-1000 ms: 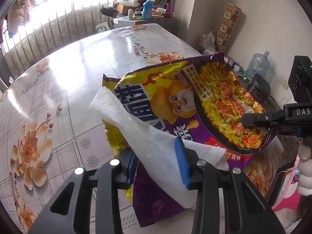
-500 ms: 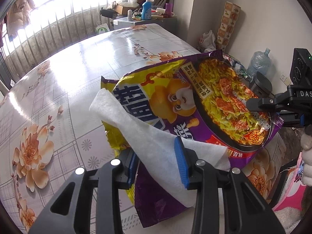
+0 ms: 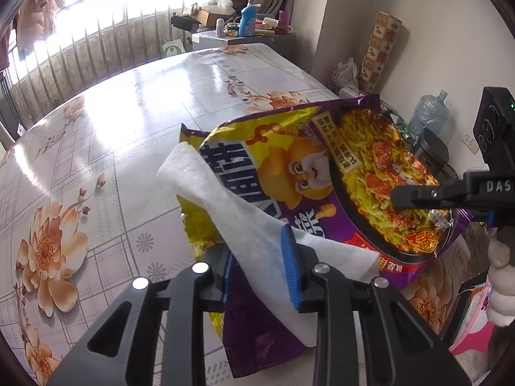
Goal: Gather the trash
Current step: 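Grasp the white tissue with the left gripper while the right gripper grasps the snack bag, then carry the tissue and snack bag over the wastebasket and open both grippers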
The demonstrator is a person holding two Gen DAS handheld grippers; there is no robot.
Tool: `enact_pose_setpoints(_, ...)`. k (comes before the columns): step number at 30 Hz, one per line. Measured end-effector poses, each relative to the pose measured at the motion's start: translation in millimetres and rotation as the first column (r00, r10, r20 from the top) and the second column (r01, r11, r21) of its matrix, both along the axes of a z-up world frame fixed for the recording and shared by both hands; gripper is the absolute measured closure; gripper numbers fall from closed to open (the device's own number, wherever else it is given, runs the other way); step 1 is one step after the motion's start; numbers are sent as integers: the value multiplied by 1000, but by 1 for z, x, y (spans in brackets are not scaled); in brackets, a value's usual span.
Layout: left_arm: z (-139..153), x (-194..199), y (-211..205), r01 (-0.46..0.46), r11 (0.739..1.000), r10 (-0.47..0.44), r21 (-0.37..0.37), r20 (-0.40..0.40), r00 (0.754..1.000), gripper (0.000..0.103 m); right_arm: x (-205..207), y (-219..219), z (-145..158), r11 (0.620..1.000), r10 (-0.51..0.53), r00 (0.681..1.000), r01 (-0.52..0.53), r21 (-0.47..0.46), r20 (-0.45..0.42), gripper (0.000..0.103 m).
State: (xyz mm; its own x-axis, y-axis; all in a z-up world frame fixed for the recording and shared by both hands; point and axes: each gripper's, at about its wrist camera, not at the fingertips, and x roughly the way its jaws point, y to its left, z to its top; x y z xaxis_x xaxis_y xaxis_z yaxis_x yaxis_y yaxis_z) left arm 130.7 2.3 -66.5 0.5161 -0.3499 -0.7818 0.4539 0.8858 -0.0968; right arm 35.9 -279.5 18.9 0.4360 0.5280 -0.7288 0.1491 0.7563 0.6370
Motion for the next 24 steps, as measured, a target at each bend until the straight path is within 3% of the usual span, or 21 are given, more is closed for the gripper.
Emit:
enact_pose_setpoints(6,0,6,12,3,999,-3,-40,-19,1000,92,-8,3,1,999,-35,999,35,-12,-4,95)
enact_pose_setpoints(11,12,4,14,23,998,-24,-66,-10,1000,97,-17,-2,12,998,-69,997,69,2,41,101)
enact_pose_setpoints(18,60,-4,-1,97,988,-88,-124,77,993,99,-33,-34,29,987,-160,979,156,43,122,102)
enact_pose_setpoints(24,99,-7,-54,220,965,-201,-143,139,970,100,-62,-89,34,951,-302,940,285,122,159,103)
